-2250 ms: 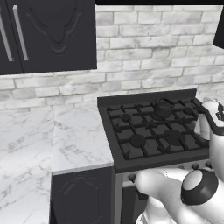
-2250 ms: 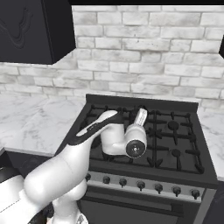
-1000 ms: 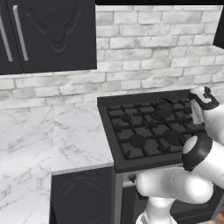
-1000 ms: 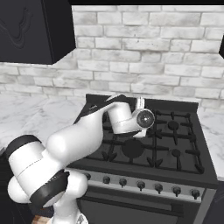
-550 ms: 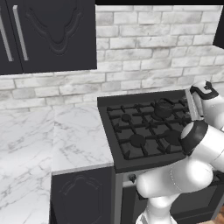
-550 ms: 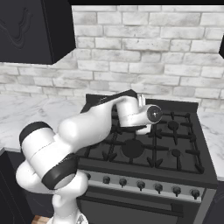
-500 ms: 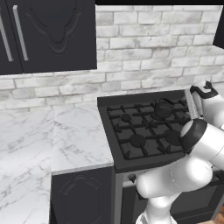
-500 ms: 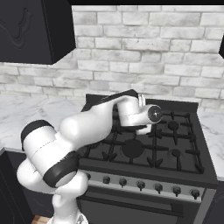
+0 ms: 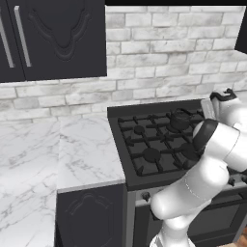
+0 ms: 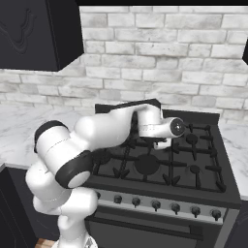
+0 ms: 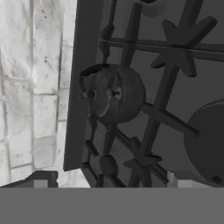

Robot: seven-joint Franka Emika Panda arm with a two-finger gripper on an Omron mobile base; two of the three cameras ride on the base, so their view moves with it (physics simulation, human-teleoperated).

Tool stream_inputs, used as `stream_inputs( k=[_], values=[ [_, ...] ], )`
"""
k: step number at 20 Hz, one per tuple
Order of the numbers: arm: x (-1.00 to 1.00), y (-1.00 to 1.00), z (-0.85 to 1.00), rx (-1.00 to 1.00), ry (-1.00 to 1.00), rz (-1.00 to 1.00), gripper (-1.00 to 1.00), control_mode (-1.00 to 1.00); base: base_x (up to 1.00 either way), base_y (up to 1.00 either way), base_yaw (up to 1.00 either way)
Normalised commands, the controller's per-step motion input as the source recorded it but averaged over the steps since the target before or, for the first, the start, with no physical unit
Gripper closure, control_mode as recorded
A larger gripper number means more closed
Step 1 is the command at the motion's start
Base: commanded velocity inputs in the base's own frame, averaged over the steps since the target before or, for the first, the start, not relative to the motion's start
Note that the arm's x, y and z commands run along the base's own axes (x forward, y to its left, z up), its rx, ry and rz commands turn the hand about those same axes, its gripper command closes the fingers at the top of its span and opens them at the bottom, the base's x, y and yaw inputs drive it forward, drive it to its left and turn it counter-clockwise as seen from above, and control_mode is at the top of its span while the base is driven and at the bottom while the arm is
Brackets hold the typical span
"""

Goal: The kettle is done boiling. Turn off the stove, then wait for 300 timesteps before moving the kettle to the dining table.

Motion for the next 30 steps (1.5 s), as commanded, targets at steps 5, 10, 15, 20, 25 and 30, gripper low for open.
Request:
stream_inputs(
  k=[5,10,15,20,25,30],
  values=[
    [0.26,0.00,0.00,-0.04,0.00,0.05,-1.00,-1.00,0.00,0.00,0.00],
    [0.27,0.00,0.00,-0.03,0.00,0.05,-1.00,-1.00,0.00,0.00,0.00],
    [0.24,-0.08,0.00,0.00,0.00,0.00,-1.00,-1.00,0.00,0.00,0.00],
    [0.32,-0.09,-0.04,0.00,0.00,0.00,-1.00,-1.00,0.00,0.00,0.00],
    [0.34,-0.09,-0.16,0.00,0.00,0.00,-1.00,-1.00,0.00,0.00,0.00],
    [0.31,-0.13,-0.26,0.00,0.00,0.00,-1.00,-1.00,0.00,0.00,0.00]
  ],
)
